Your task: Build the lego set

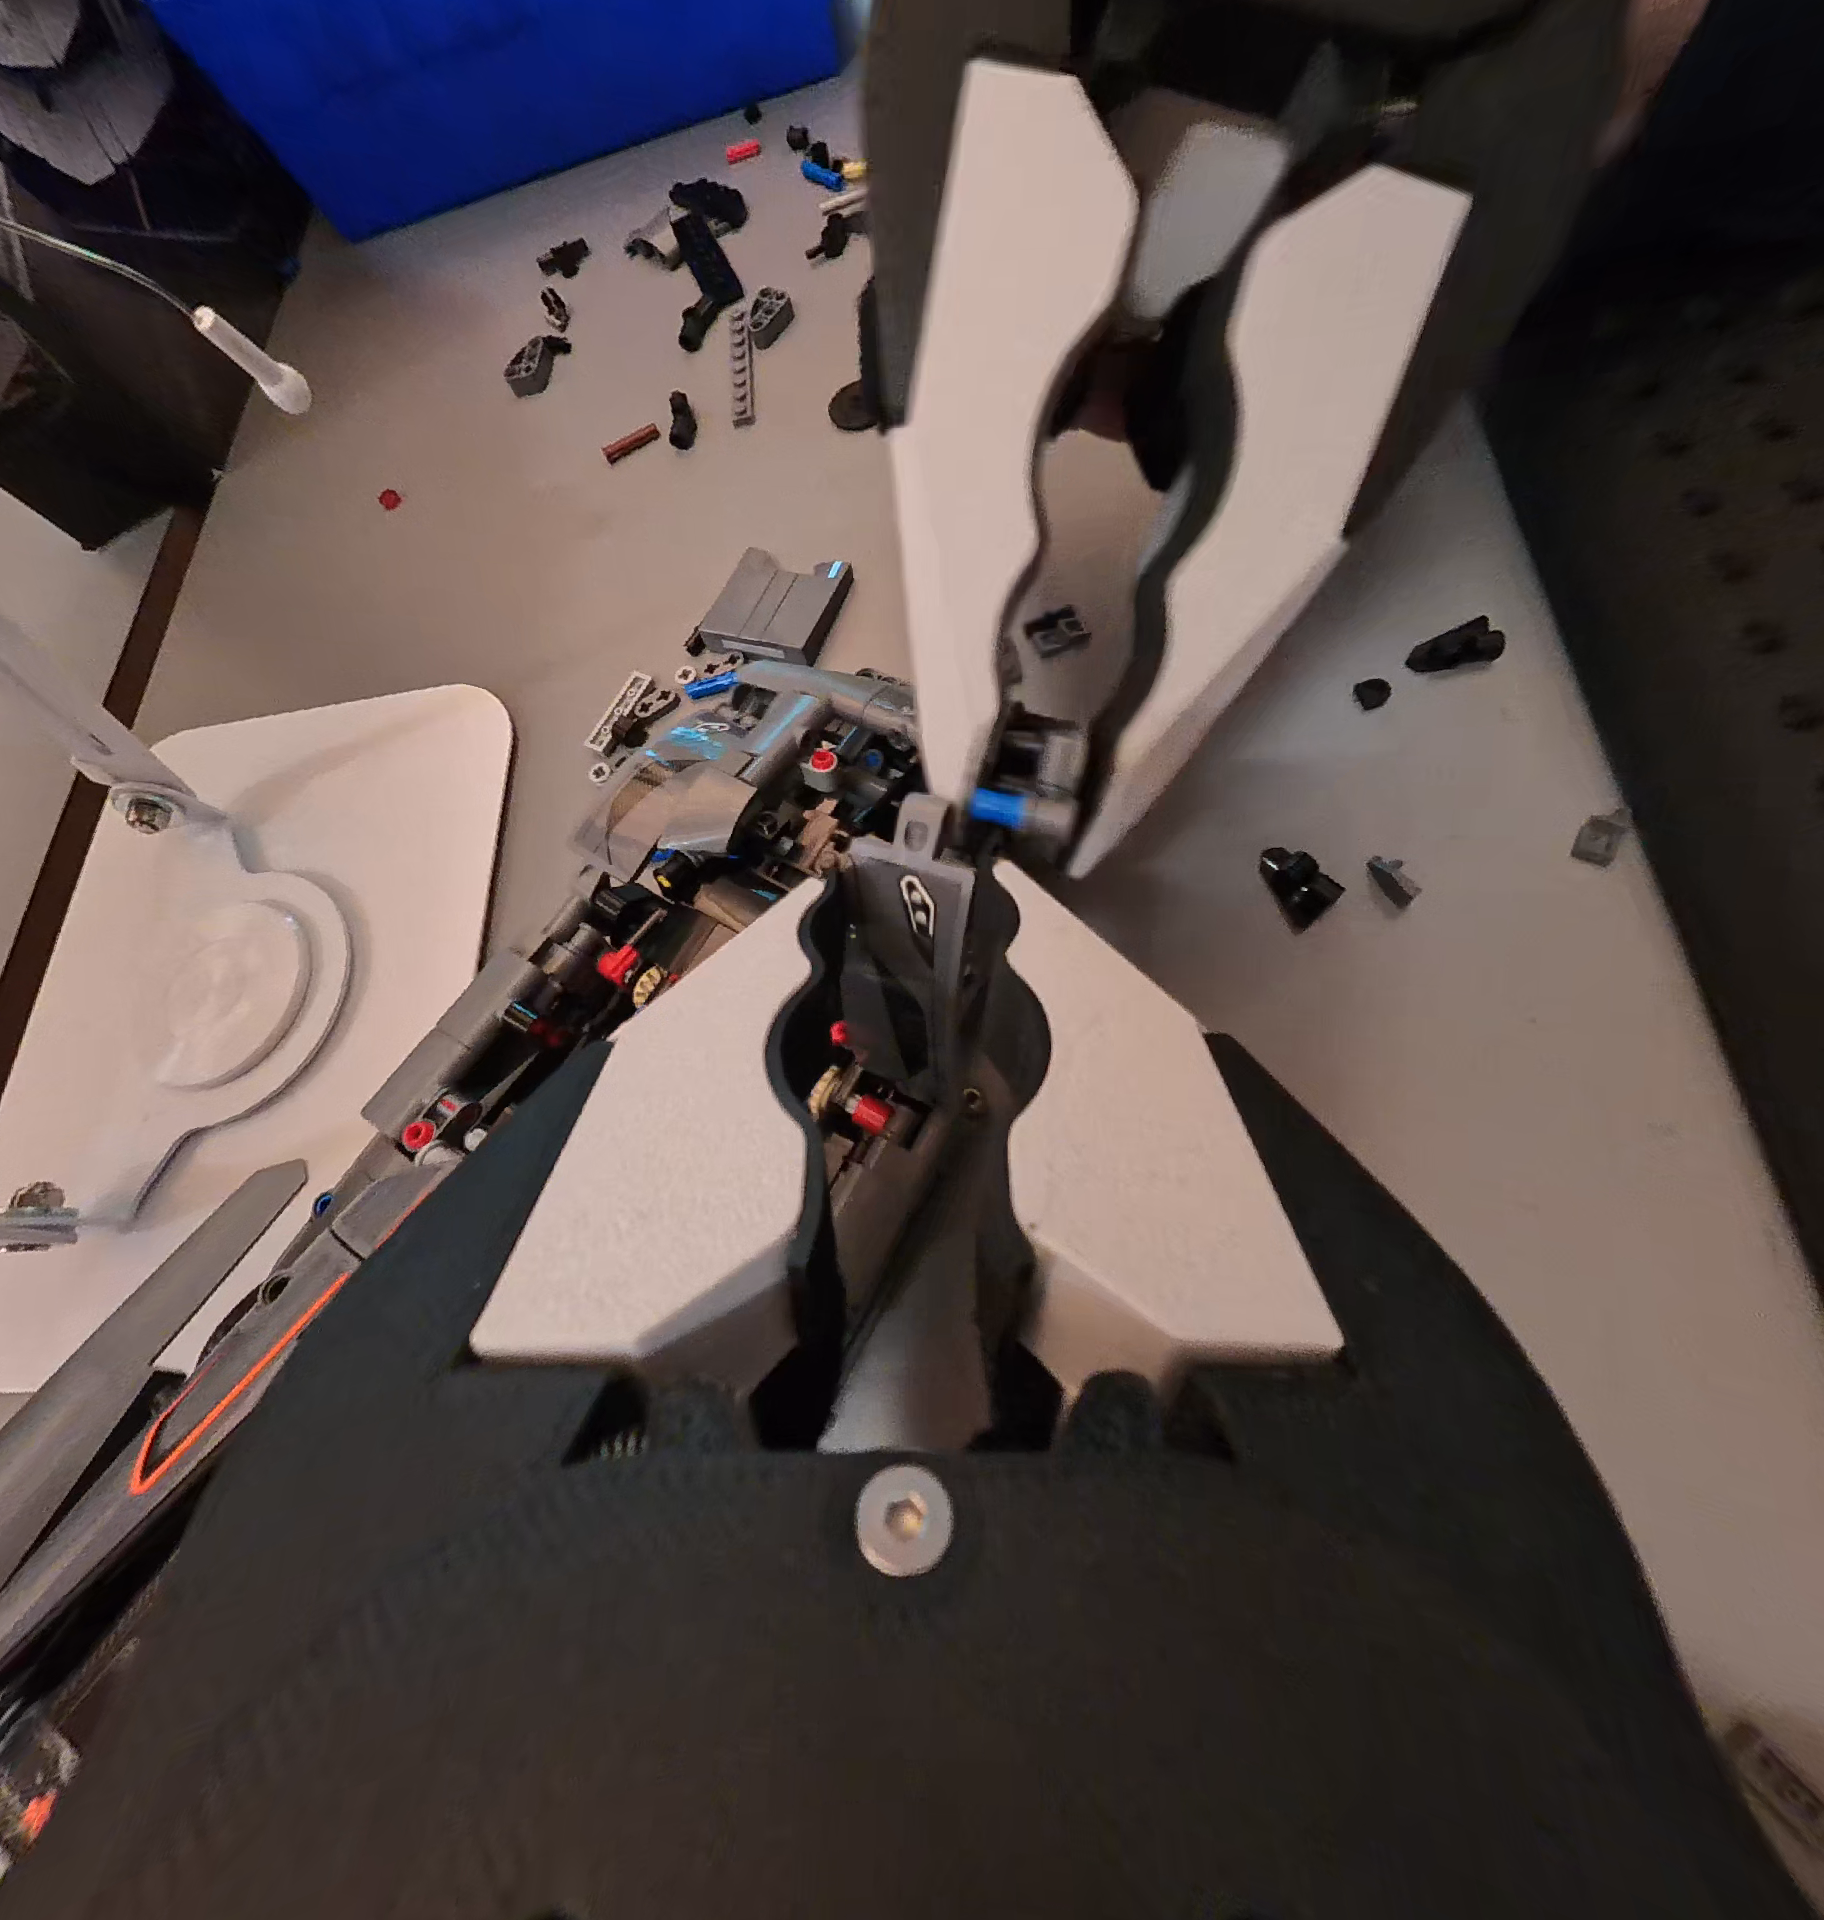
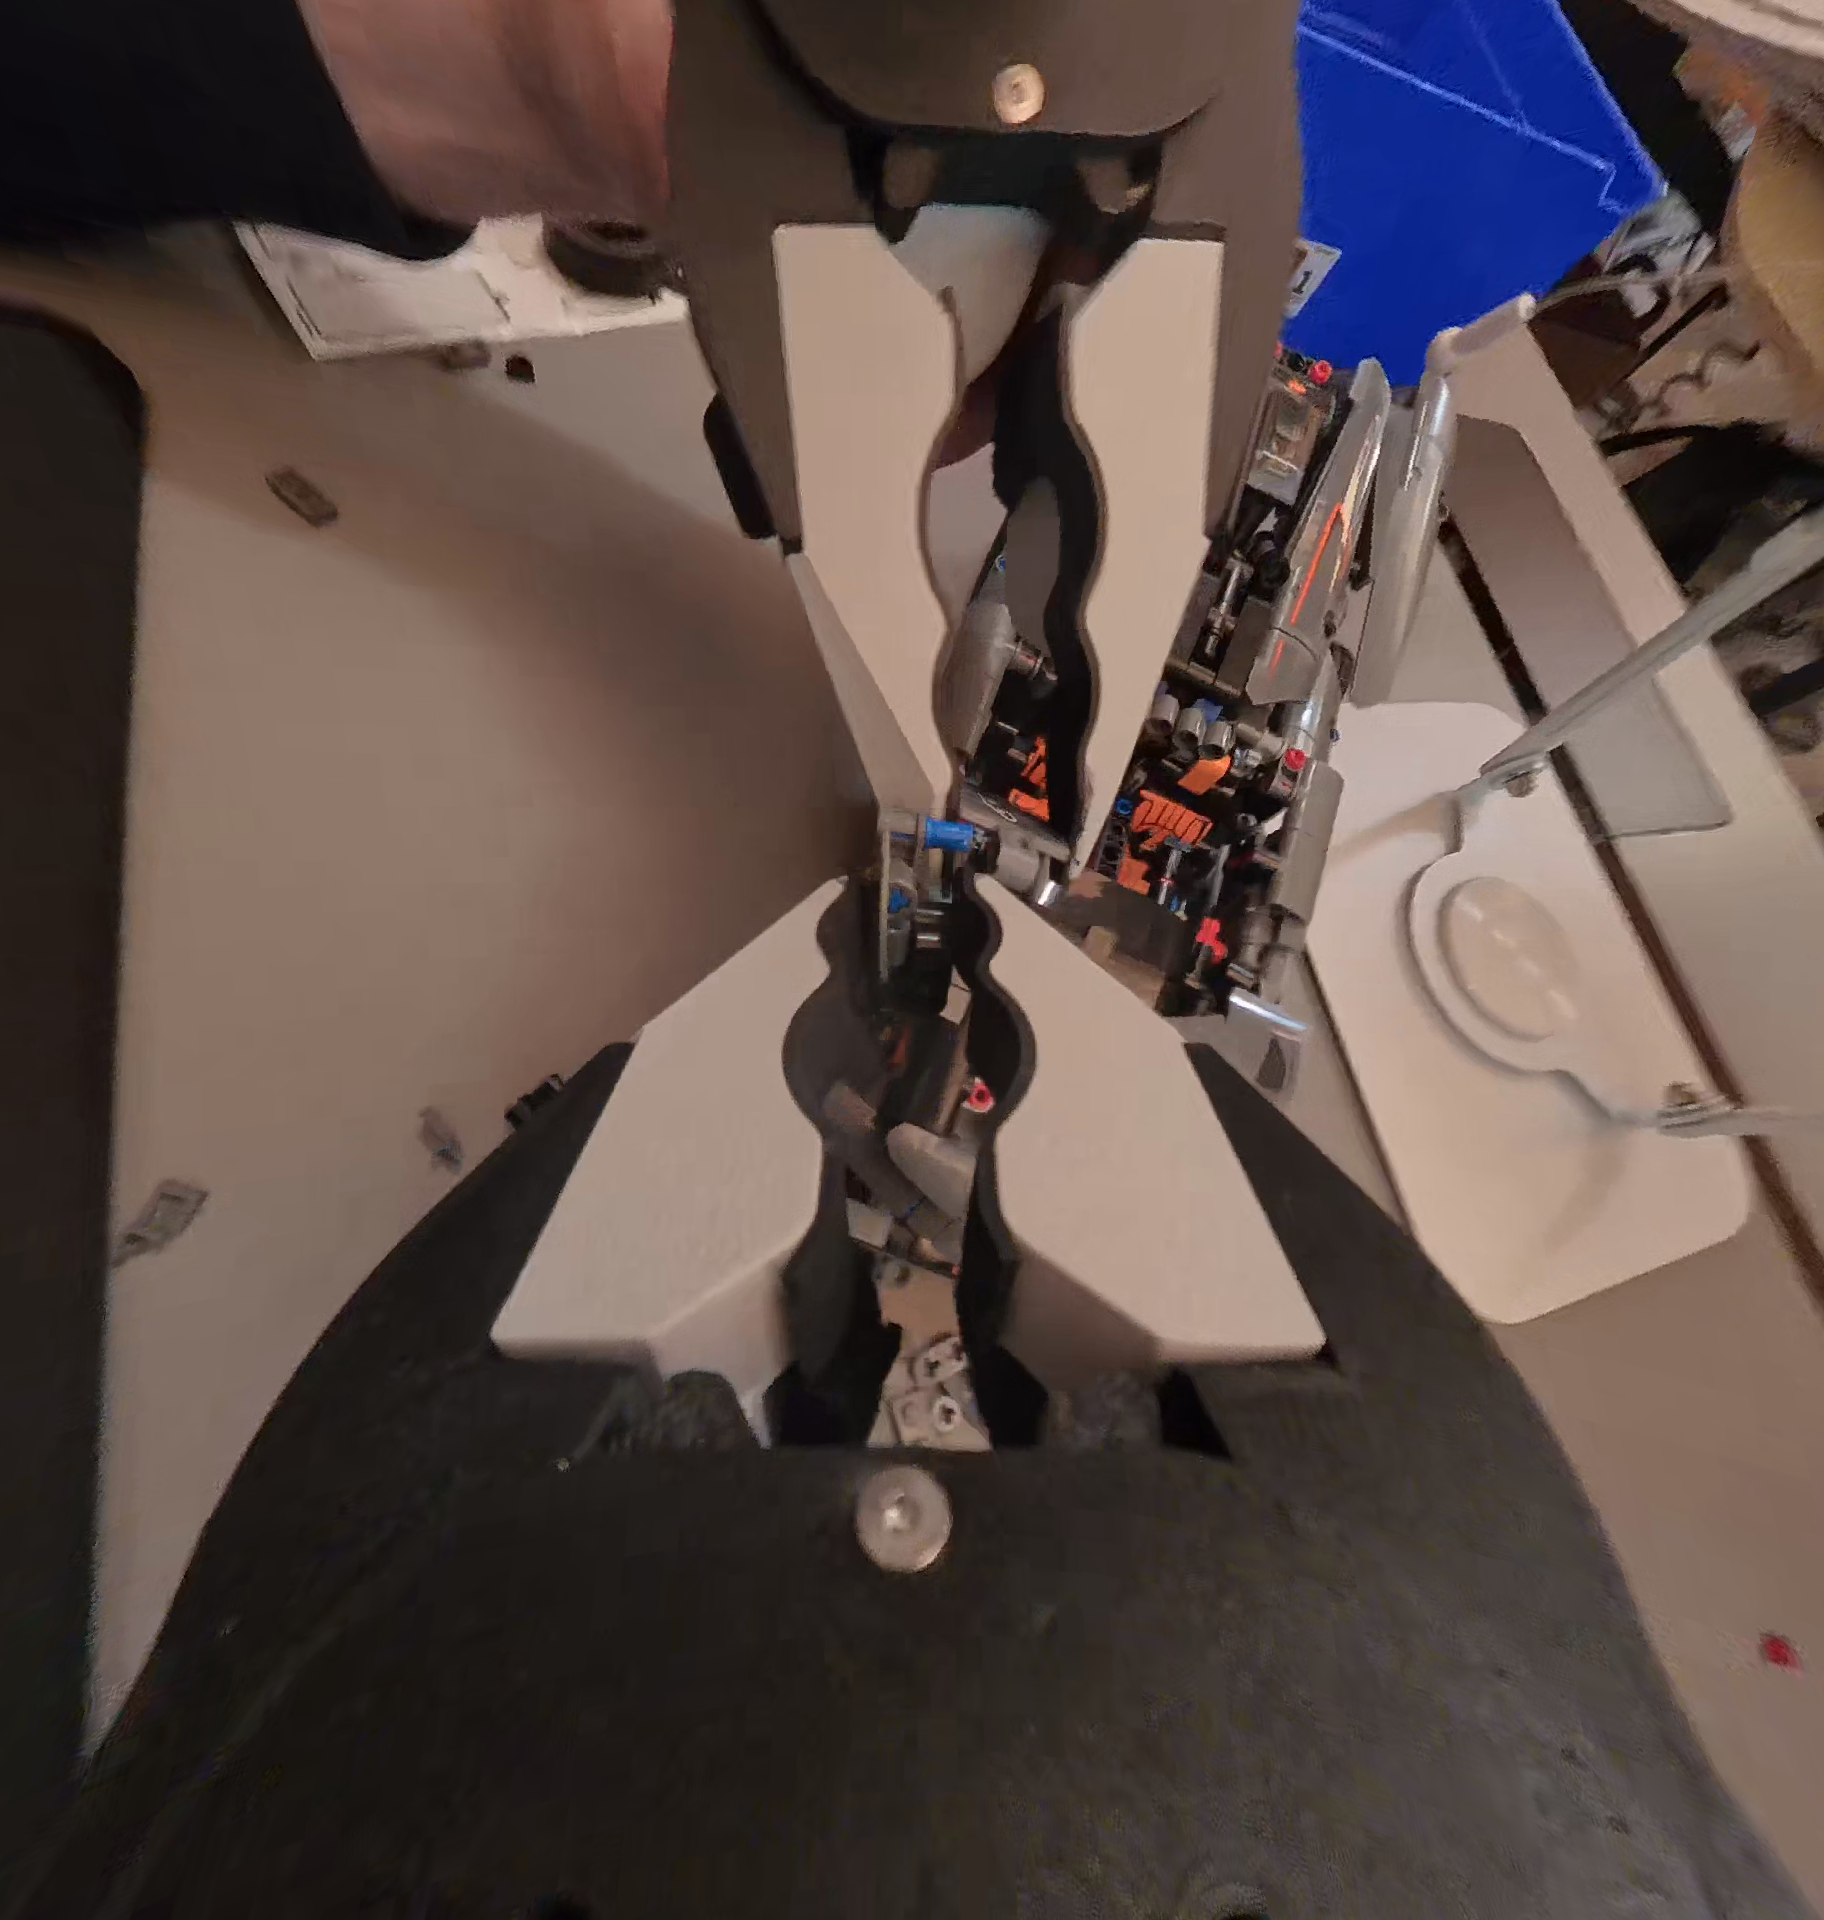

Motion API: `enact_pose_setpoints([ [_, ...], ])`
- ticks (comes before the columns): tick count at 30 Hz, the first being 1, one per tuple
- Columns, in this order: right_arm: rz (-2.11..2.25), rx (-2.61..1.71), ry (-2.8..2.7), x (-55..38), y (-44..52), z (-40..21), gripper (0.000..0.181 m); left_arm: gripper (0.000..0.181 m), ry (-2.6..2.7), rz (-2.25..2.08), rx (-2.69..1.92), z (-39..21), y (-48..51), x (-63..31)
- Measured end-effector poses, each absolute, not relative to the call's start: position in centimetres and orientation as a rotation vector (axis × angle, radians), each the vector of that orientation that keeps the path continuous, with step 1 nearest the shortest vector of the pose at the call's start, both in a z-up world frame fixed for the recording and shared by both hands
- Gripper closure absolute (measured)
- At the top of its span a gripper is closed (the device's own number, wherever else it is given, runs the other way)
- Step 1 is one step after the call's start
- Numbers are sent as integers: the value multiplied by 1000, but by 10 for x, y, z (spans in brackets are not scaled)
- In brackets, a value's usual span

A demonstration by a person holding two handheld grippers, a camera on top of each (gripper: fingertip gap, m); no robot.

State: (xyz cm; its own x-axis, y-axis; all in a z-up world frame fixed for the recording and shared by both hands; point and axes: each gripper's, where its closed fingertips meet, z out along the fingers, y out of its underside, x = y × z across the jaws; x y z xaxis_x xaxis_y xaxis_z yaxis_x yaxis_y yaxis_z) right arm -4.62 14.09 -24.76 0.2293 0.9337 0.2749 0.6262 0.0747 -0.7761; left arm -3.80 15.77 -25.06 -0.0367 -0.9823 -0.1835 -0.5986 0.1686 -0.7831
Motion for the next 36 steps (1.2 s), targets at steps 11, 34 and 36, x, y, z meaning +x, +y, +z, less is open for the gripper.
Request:
enact_pose_setpoints([
  [11, 1312, -1617, -1082, -27, 130, -190, 167, 129, 1659, -643, -1520, -233, 156, -40],
  [34, 1695, -1539, -746, -35, 138, -147, 147, 148, 1321, -264, -1098, -151, 147, -20],
  [36, 1819, -1455, -756, -32, 129, -136, 151, 148, 1269, -391, -1058, -137, 139, -20],
])
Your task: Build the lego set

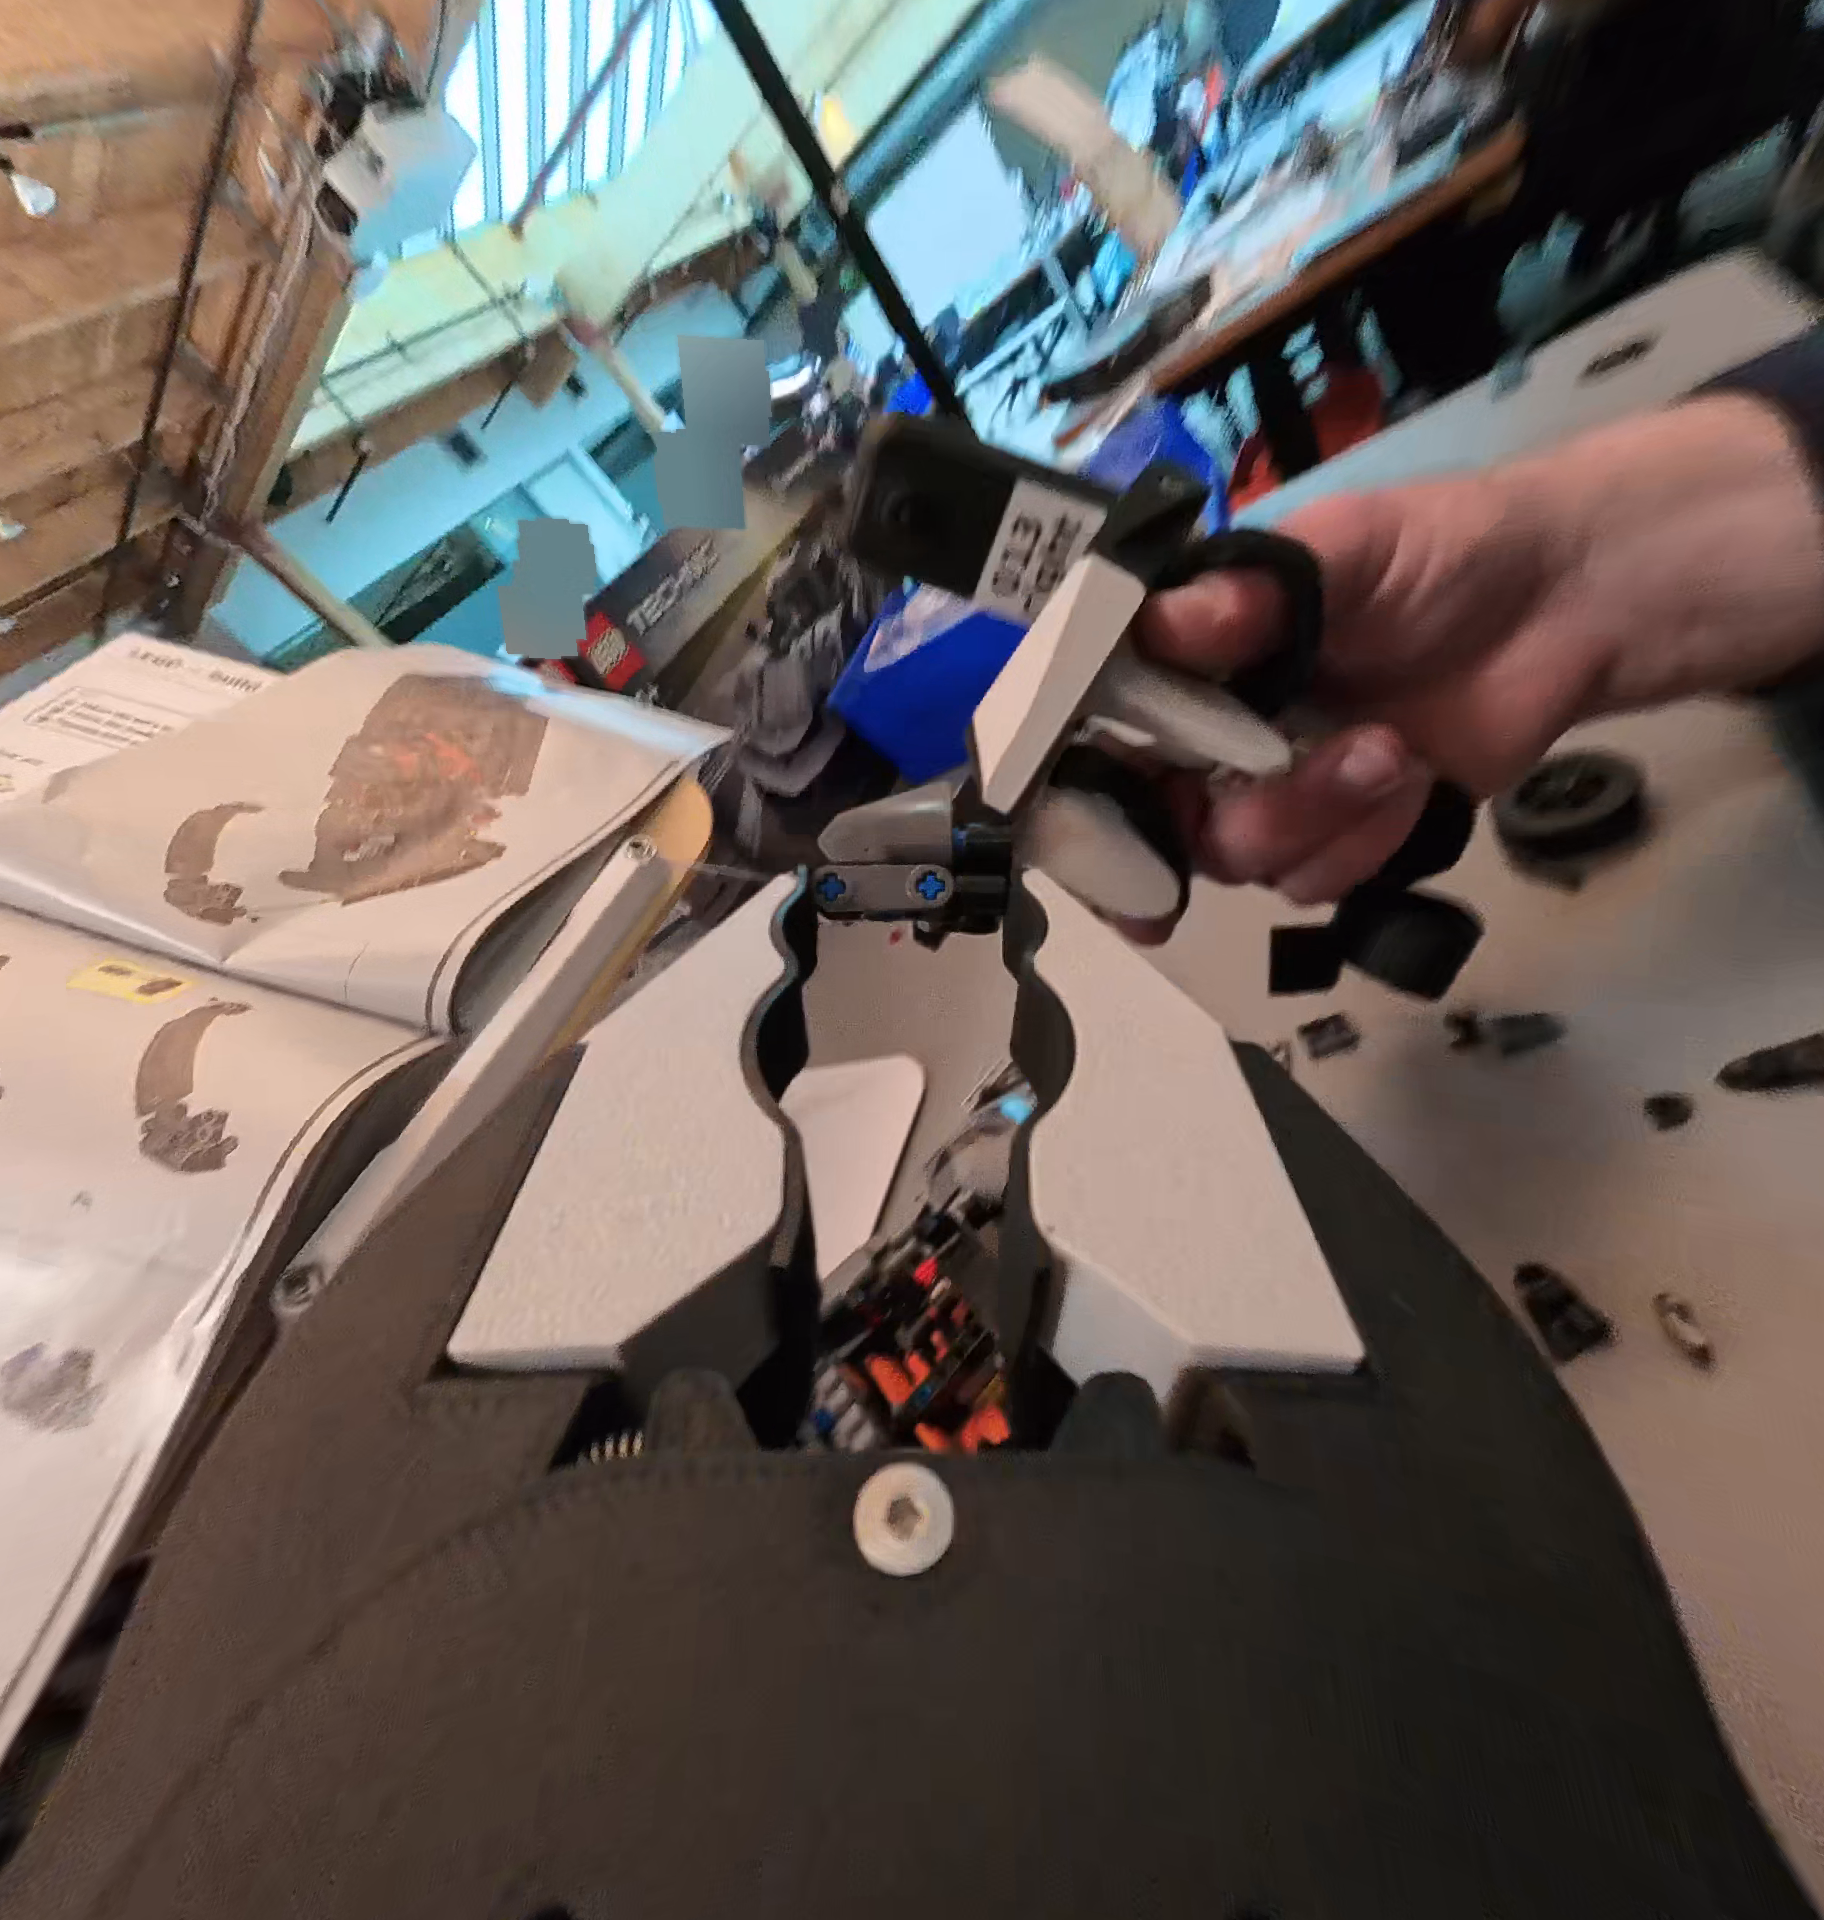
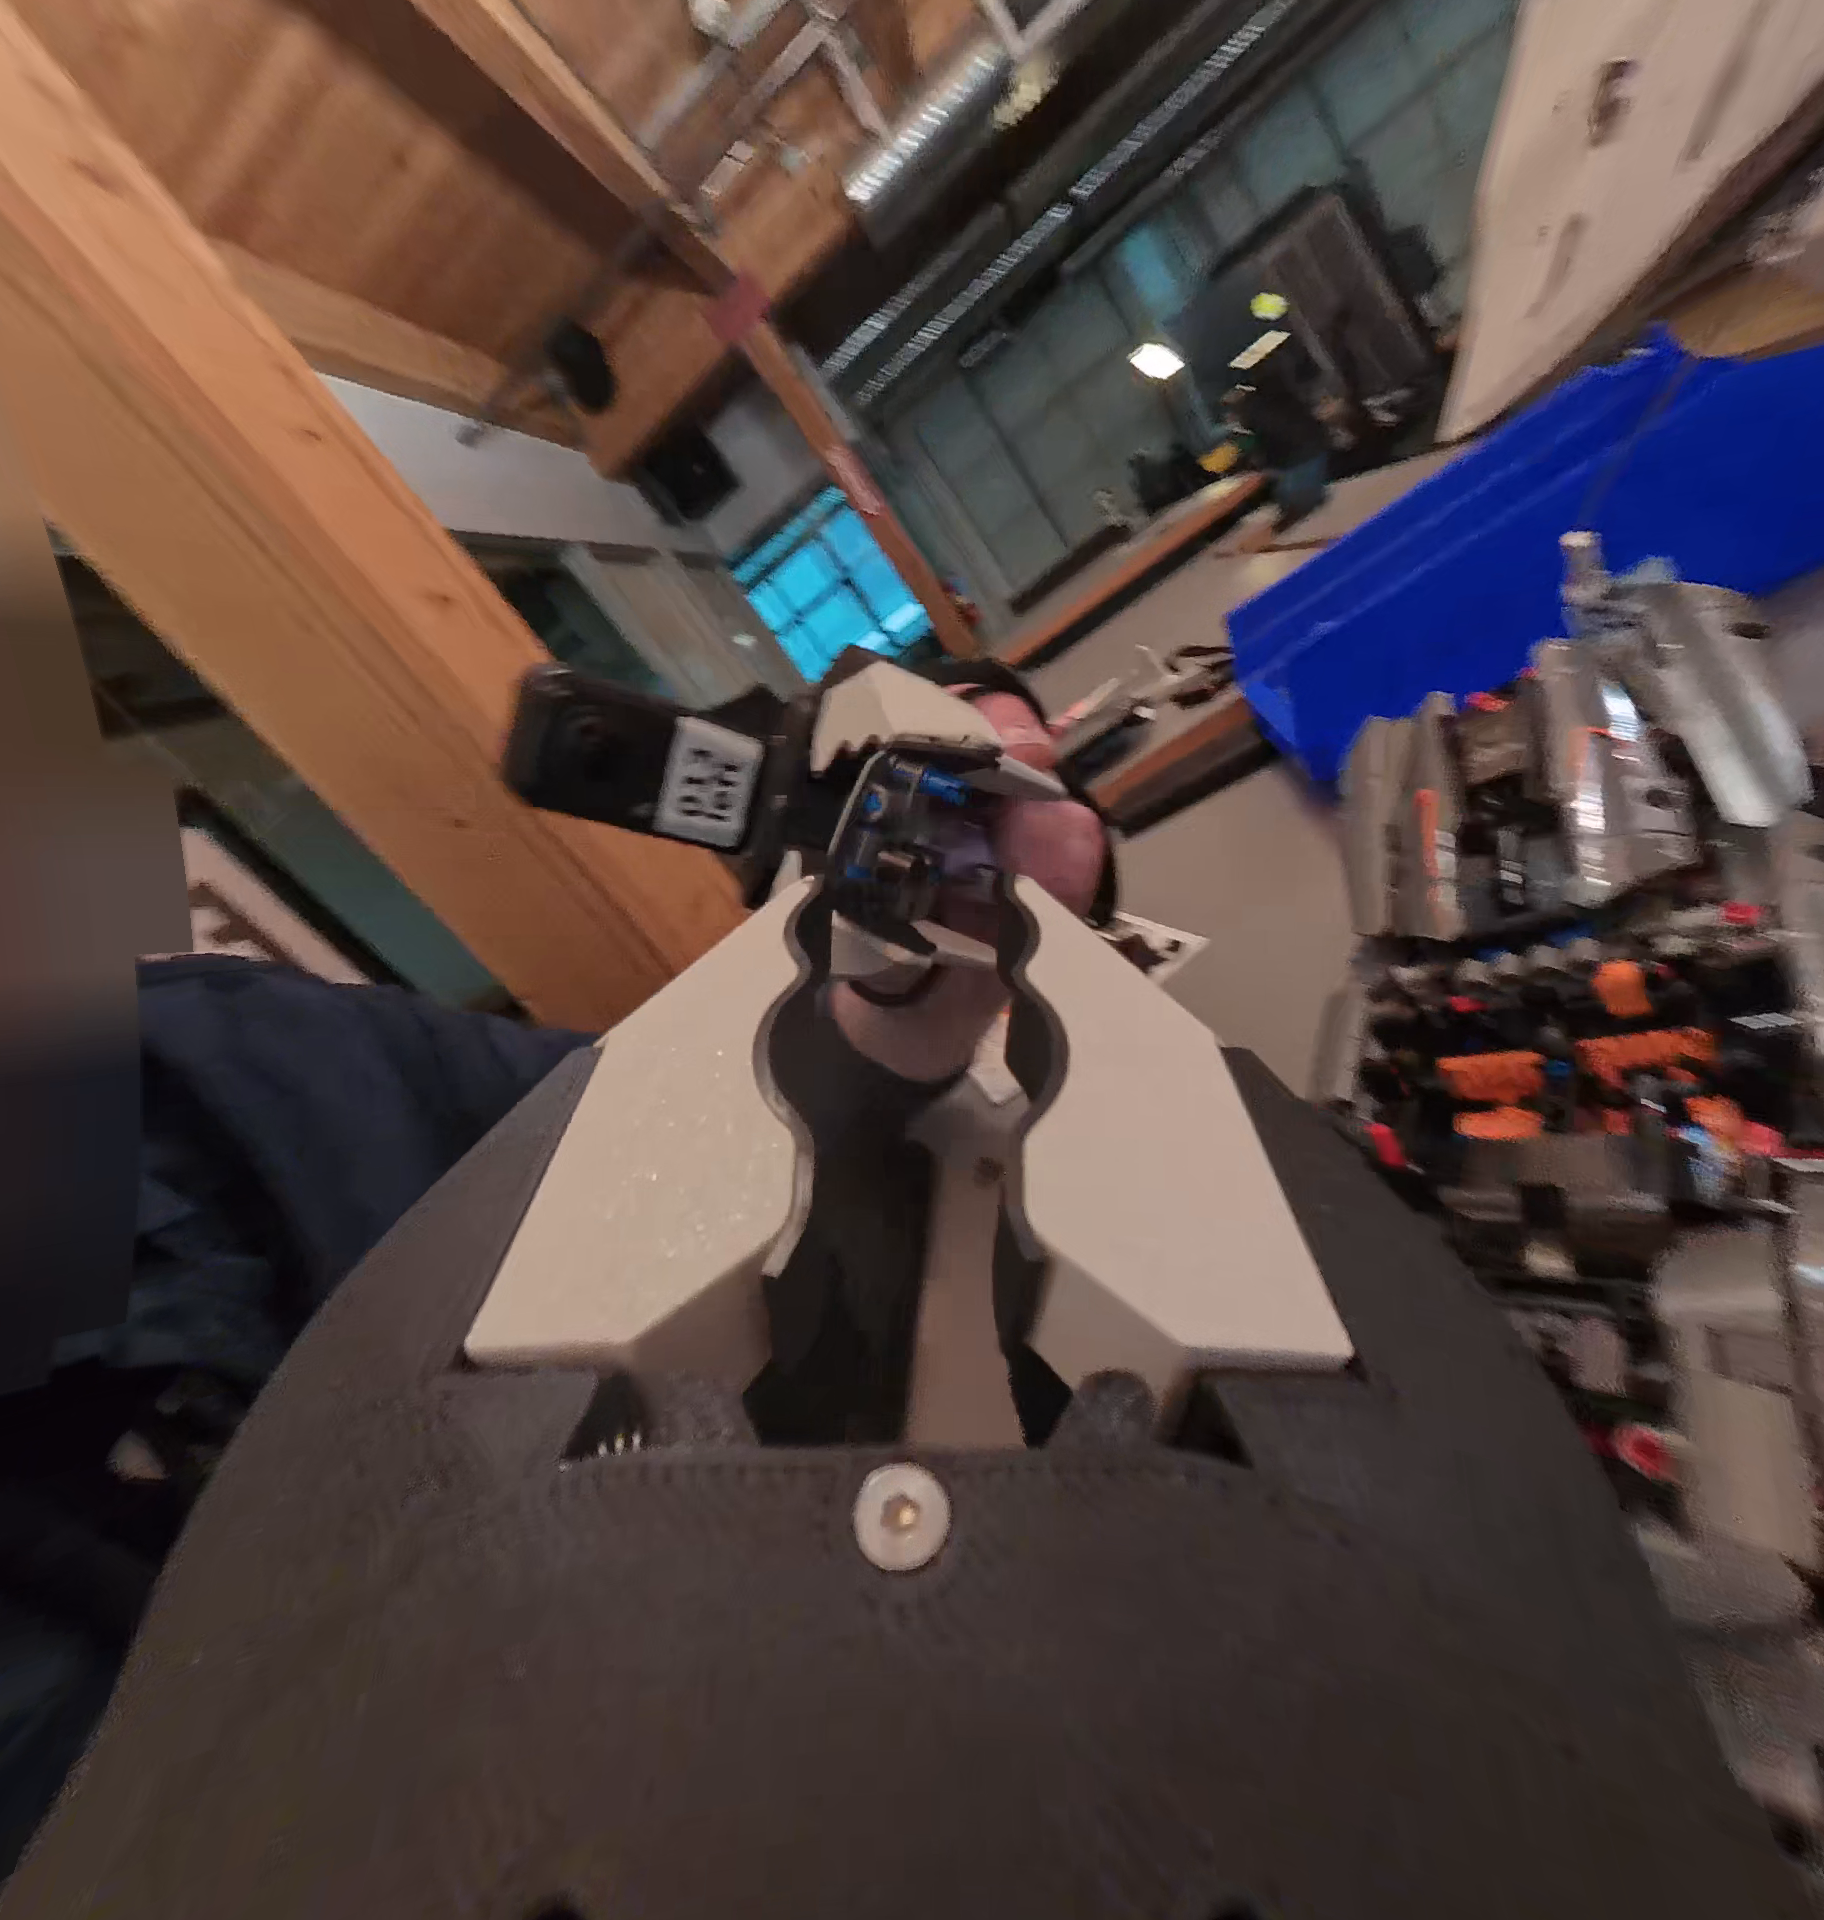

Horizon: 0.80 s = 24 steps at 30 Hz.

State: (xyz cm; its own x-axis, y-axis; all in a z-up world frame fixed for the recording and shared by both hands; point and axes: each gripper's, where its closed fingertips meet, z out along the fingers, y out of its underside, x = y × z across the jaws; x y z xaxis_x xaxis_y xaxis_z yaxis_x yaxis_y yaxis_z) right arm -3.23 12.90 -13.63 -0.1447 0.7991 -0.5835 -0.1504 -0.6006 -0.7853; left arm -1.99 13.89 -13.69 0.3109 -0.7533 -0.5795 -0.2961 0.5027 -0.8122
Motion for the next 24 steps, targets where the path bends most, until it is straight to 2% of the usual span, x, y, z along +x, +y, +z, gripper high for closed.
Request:
enact_pose_setpoints([
  [7, 2023, -1284, -810, -35, 105, -117, 160, 149, 1259, -553, -983, -125, 119, -14],
  [12, 1987, -1257, -805, -35, 104, -113, 164, 150, 1251, -569, -974, -122, 118, -14],
  [15, 1773, -1310, -819, -36, 111, -116, 166, 147, 1264, -509, -1007, -128, 127, -17],
  [17, 1583, -1357, -816, -35, 122, -120, 167, 132, 1251, -422, -1045, -133, 140, -22],
  [18, 1475, -1391, -824, -35, 127, -124, 167, 130, 1253, -397, -1050, -134, 143, -24],
  [22, 1099, -1473, -863, -34, 142, -136, 166, 130, 1289, -163, -1052, -142, 154, -24],
  [24, 957, -1502, -913, -37, 143, -143, 166, 137, 1310, -19, -1037, -148, 159, -24],
])
